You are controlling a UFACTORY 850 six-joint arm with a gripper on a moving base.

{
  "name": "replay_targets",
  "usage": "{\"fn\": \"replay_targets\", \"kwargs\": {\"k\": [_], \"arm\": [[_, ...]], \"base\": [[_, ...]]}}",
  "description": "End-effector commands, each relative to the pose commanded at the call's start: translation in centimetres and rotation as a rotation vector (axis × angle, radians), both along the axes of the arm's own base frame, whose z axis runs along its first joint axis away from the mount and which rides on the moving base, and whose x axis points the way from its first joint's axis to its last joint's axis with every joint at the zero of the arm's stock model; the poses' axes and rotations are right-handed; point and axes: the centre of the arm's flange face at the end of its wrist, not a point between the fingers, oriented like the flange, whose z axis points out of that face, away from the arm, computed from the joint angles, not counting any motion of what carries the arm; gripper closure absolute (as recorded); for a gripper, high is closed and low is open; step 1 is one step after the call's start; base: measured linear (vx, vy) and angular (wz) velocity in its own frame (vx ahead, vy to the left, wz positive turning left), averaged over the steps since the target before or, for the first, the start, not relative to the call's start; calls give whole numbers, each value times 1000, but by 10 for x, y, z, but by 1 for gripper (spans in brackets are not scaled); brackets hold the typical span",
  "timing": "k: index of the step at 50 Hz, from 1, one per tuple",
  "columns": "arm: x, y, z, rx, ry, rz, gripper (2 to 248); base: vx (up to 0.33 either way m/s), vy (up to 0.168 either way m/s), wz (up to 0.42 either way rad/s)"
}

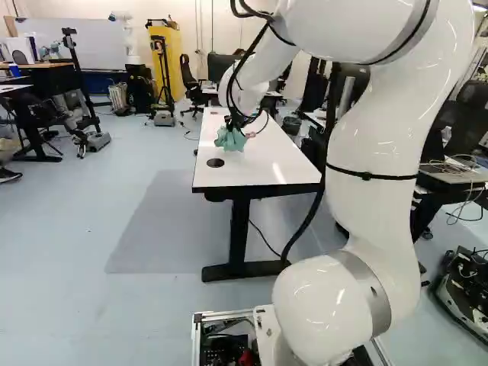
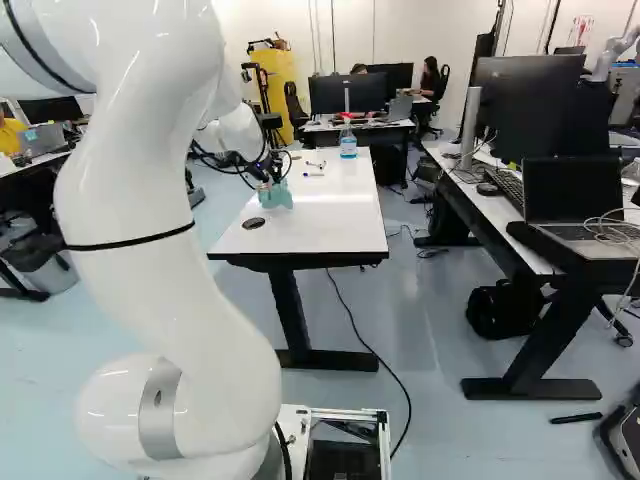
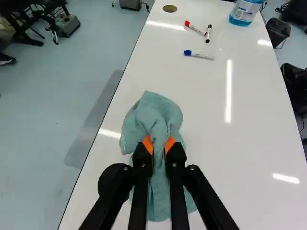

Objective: Clean the table with the green towel

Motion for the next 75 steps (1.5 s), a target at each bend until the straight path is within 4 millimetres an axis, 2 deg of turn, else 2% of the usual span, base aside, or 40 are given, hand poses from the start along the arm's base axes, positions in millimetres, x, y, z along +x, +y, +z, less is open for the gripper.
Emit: {"fn": "replay_targets", "kwargs": {"k": [23, 39, 69, 75], "arm": [[-17, -2, -23, 1, 5, 3, 204], [-8, -15, -38, 11, -40, -20, 204], [5, -13, -69, 15, -51, -18, 204], [5, -13, -69, 15, -51, -18, 204]], "base": [[0, 0, 0], [0, 0, 0], [0, 0, 0], [0, 0, 0]]}}
